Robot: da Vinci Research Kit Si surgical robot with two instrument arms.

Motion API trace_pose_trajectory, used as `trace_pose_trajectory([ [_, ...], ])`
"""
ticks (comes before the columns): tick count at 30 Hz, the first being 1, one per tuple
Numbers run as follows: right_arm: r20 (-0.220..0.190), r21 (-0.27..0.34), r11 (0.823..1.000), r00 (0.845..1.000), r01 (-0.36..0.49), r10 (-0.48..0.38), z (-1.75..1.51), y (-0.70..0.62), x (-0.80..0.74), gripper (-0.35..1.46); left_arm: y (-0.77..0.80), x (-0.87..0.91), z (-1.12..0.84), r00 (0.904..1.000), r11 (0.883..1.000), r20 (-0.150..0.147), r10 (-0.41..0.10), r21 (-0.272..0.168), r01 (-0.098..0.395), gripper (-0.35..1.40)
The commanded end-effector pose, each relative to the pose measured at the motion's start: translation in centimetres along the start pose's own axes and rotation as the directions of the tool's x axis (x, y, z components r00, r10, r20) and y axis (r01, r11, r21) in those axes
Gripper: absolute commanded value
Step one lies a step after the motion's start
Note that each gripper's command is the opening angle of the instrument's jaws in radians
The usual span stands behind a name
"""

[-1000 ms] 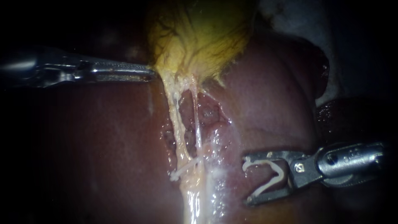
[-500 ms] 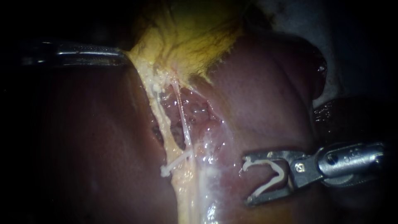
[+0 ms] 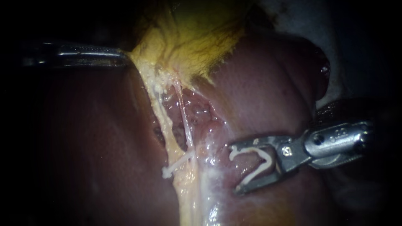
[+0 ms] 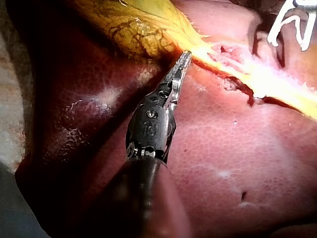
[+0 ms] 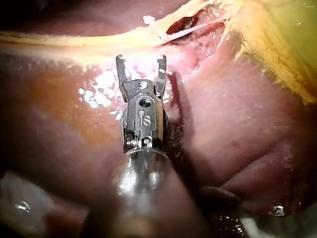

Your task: Clipping second clip left tube

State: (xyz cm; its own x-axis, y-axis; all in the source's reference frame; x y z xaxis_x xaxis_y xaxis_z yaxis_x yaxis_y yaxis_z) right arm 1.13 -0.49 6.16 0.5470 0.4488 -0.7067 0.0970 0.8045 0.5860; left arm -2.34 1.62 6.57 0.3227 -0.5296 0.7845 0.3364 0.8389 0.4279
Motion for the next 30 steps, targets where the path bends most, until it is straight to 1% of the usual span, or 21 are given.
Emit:
trace_pose_trajectory([
  [1,-0.012,0.008,1.000,1.000,-0.008,0.008,0.03,0.02,0.02,0.56,0.00,0.00,0.00,1.0000,1.000,0.000,0.000,0.000,0.000,-0.35],
  [4,-0.043,0.050,0.998,0.998,-0.040,0.042,0.13,0.10,0.07,0.54,0.00,0.00,0.00,1.0000,1.000,0.000,0.000,0.000,0.000,-0.35],
  [9,-0.077,0.093,0.992,0.993,-0.085,0.092,0.32,0.23,0.16,0.54,0.00,0.00,0.00,1.0000,1.000,0.000,0.000,0.000,0.000,-0.35],
  [13,-0.097,0.103,0.987,0.986,-0.125,0.135,0.48,0.37,0.21,0.54,0.00,0.00,0.00,1.0000,1.000,0.000,0.000,0.000,0.000,-0.35],
  [17,-0.119,0.111,0.981,0.978,-0.158,0.171,0.61,0.50,0.21,0.54,0.00,0.00,0.00,1.0000,1.000,0.000,0.000,0.000,0.000,-0.35],
  [20,-0.118,0.110,0.979,0.975,-0.173,0.186,0.69,0.59,0.16,0.54,0.00,0.00,0.00,1.0000,1.000,0.000,0.000,0.000,0.000,-0.35],
  [24,-0.118,0.106,0.975,0.971,-0.196,0.208,0.78,0.72,0.02,0.54,0.00,0.00,0.00,1.0000,1.000,0.000,0.000,0.000,0.000,-0.35],
  [30,-0.114,0.100,0.970,0.966,-0.221,0.232,0.91,0.86,-0.19,0.54,0.00,0.00,0.00,1.0000,1.000,0.000,0.000,0.000,0.000,-0.35],
])
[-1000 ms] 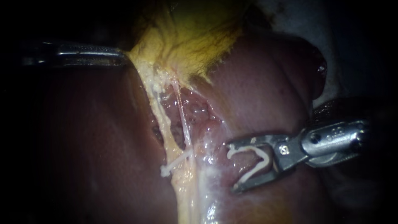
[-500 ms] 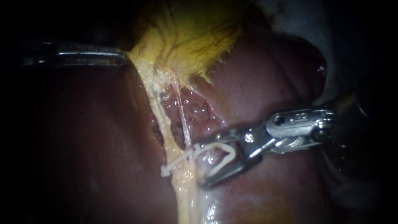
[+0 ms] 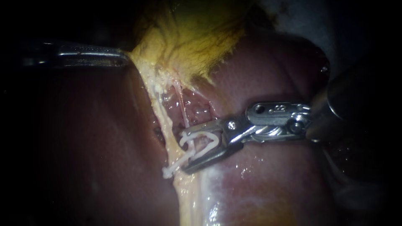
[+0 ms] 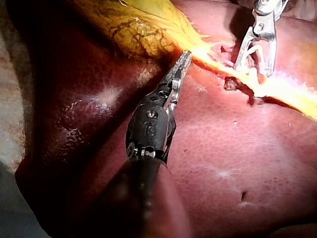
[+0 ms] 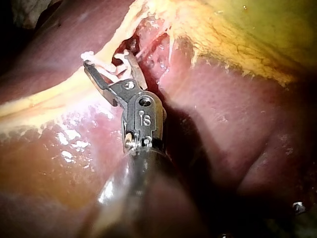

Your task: Clipping second clip left tube

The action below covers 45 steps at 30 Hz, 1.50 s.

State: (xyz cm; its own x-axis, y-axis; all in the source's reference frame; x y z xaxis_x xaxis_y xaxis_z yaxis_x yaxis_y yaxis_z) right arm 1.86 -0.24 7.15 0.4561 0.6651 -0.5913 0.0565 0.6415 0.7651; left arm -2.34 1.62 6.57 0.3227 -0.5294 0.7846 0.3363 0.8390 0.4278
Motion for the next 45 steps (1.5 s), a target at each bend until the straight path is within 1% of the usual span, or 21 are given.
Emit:
trace_pose_trajectory([
  [1,-0.002,-0.001,1.000,1.000,-0.003,0.003,0.03,0.03,-0.03,0.54,0.00,0.00,0.00,1.0000,1.000,0.000,0.000,0.000,0.000,-0.35],
  [4,-0.006,-0.003,1.000,1.000,-0.012,0.012,0.09,0.09,-0.08,0.55,0.00,0.00,0.00,1.0000,1.000,0.000,0.000,0.000,0.000,-0.35],
  [7,-0.021,0.000,1.000,0.999,-0.029,0.029,0.15,0.14,-0.09,0.55,0.00,0.00,0.00,1.0000,1.000,0.000,0.000,0.000,0.000,-0.35],
  [10,-0.039,0.005,0.998,0.998,-0.055,0.055,0.21,0.16,-0.06,0.56,-0.01,0.00,0.01,1.0000,1.000,0.000,0.000,-0.001,0.000,-0.35],
  [14,-0.063,0.027,0.997,0.995,-0.079,0.080,0.29,0.17,-0.02,0.56,-0.01,0.00,0.01,1.0000,1.000,0.000,0.000,-0.001,0.000,-0.35],
  [18,-0.072,0.055,0.994,0.993,-0.094,0.098,0.34,0.17,-0.01,0.56,-0.01,0.00,0.02,1.0000,1.000,0.000,0.000,-0.002,0.000,-0.35],
  [23,-0.095,0.112,0.987,0.988,-0.115,0.126,0.38,0.10,0.00,0.56,-0.01,0.00,0.03,1.0000,1.000,0.000,0.000,-0.002,0.000,-0.35],
  [27,-0.125,0.186,0.973,0.979,-0.139,0.164,0.41,0.01,0.00,0.56,-0.01,0.00,0.03,1.0000,1.000,0.000,0.000,-0.002,0.000,-0.35],
  [29,-0.132,0.214,0.966,0.976,-0.144,0.174,0.43,-0.03,0.01,0.55,-0.01,0.00,0.03,1.0000,1.000,0.000,0.000,-0.003,0.000,-0.35],
  [33,-0.138,0.261,0.957,0.976,-0.130,0.170,0.46,-0.12,0.02,0.54,-0.02,0.00,0.04,1.0000,1.000,0.000,0.000,-0.003,0.000,-0.35],
  [37,-0.134,0.292,0.949,0.977,-0.120,0.165,0.47,-0.19,0.02,0.51,-0.02,0.00,0.04,1.0000,1.000,0.000,0.000,-0.003,0.000,-0.35],
  [41,-0.127,0.302,0.946,0.979,-0.116,0.161,0.48,-0.22,0.03,0.44,-0.02,0.00,0.04,1.0000,1.000,0.000,0.000,-0.004,0.000,-0.35],
  [45,-0.127,0.303,0.946,0.979,-0.116,0.161,0.49,-0.22,0.04,0.27,-0.02,0.00,0.05,1.0000,1.000,0.000,0.000,-0.004,0.000,-0.35],
])
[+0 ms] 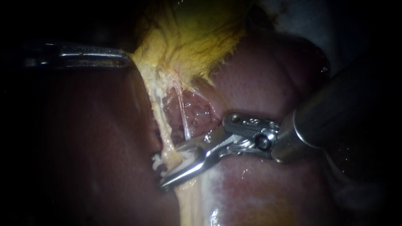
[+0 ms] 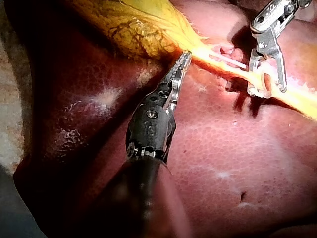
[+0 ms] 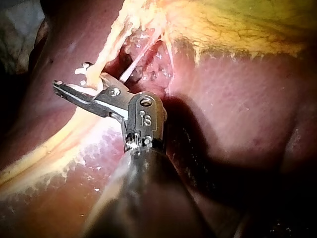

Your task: Clipping second clip left tube

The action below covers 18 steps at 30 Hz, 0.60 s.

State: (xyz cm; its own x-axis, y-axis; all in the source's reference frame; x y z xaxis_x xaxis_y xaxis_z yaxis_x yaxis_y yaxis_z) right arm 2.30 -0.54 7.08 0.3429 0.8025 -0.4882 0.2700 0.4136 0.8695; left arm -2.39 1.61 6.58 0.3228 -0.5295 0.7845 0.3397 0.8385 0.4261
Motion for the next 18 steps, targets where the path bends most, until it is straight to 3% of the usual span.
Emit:
trace_pose_trajectory([
  [1,-0.001,-0.001,1.000,1.000,0.000,0.000,0.01,0.01,0.00,0.19,0.00,0.00,0.00,1.0000,1.000,0.000,0.000,0.000,0.000,-0.35],
  [10,-0.001,-0.005,1.000,1.000,-0.011,0.011,0.05,0.07,0.01,-0.35,0.00,0.00,0.01,1.0000,1.000,0.000,0.000,-0.001,0.000,-0.35],
  [18,0.002,-0.008,1.000,1.000,-0.018,0.018,0.11,0.16,-0.05,-0.35,0.00,0.00,0.01,1.0000,1.000,0.000,0.000,-0.001,0.000,-0.35],
])
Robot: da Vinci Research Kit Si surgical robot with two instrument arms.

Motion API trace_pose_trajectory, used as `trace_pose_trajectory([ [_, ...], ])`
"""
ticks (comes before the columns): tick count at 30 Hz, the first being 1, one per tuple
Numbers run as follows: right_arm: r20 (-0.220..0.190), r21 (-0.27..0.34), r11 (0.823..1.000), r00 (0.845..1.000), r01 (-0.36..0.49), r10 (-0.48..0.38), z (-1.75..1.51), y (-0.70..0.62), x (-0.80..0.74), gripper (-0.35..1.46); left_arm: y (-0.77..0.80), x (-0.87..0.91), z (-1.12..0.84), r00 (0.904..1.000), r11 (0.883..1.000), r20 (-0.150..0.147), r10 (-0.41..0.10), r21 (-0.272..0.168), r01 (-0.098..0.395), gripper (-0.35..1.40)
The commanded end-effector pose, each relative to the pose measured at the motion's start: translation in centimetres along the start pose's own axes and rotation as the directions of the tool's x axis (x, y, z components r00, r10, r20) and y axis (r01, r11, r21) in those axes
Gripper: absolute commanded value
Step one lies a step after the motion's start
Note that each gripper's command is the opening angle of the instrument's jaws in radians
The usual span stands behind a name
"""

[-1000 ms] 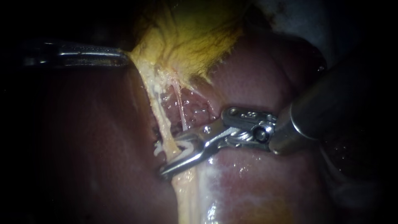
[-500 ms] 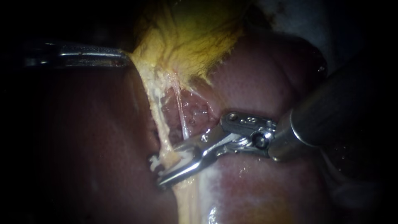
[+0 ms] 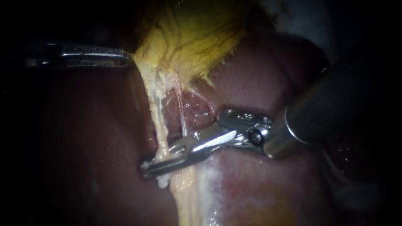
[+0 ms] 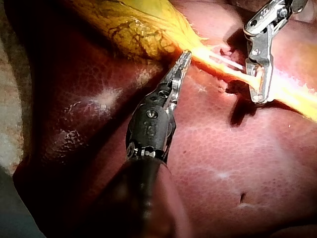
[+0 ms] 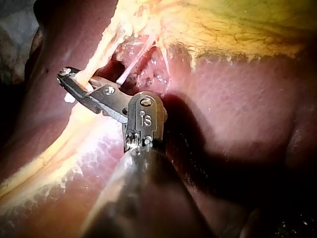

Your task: Clipping second clip left tube

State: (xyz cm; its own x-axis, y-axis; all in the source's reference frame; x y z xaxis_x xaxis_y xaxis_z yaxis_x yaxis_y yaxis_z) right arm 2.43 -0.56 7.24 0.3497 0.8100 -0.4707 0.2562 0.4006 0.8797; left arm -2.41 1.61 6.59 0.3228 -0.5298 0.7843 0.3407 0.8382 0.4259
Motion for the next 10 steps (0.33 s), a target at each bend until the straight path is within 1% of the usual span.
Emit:
trace_pose_trajectory([
  [1,0.002,0.000,1.000,1.000,0.003,-0.003,0.00,0.01,-0.02,-0.35,0.00,0.00,0.00,1.0000,1.000,0.000,0.000,0.000,0.000,-0.35],
  [5,0.005,0.000,1.000,1.000,0.001,-0.001,0.02,0.02,-0.08,-0.35,0.00,0.00,0.00,1.0000,1.000,0.000,0.000,0.000,0.000,-0.35],
  [10,0.006,0.001,1.000,1.000,0.001,-0.001,0.02,0.02,-0.08,-0.35,0.01,0.00,0.00,1.0000,1.000,0.000,0.000,0.001,0.000,-0.35],
])
